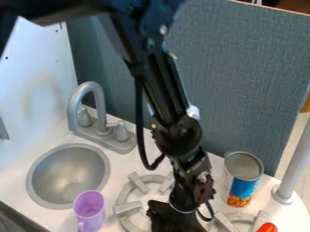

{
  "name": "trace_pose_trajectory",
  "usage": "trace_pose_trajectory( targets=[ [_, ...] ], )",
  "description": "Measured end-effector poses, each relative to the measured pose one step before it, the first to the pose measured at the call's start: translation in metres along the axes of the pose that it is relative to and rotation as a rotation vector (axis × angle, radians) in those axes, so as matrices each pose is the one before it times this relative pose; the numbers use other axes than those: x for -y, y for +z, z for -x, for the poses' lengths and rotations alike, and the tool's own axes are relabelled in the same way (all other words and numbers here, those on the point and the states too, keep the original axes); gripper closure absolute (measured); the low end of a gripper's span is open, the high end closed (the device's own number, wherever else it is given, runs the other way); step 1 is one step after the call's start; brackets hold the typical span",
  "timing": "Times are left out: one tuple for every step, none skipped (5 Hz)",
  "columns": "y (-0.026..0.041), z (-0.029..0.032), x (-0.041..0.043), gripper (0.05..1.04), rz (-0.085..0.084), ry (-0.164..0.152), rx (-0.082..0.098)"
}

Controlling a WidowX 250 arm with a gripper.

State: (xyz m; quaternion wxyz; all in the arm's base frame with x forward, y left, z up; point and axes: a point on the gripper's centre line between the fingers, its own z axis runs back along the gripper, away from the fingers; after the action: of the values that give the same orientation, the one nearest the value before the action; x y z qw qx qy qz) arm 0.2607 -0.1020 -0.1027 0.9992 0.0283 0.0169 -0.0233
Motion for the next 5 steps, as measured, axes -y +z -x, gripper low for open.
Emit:
trace_pose_trajectory(
  targets=[
    [-0.00353,-0.00015,0.00152,0.235,-0.0041,-0.0118,-0.0012],
    [0.00675,0.01000,-0.00501,0.087,0.0083,-0.0249,0.0197],
    [0.05297,-0.00988,-0.01338,0.085,0.0846,0.0599,0.1352],
    [0.03169,-0.01874,0.00790,0.085,0.0654,-0.0127,0.0392],
    [0.00643,-0.03692,0.01491,0.085,0.0339,-0.0332,-0.0037]
  ],
)
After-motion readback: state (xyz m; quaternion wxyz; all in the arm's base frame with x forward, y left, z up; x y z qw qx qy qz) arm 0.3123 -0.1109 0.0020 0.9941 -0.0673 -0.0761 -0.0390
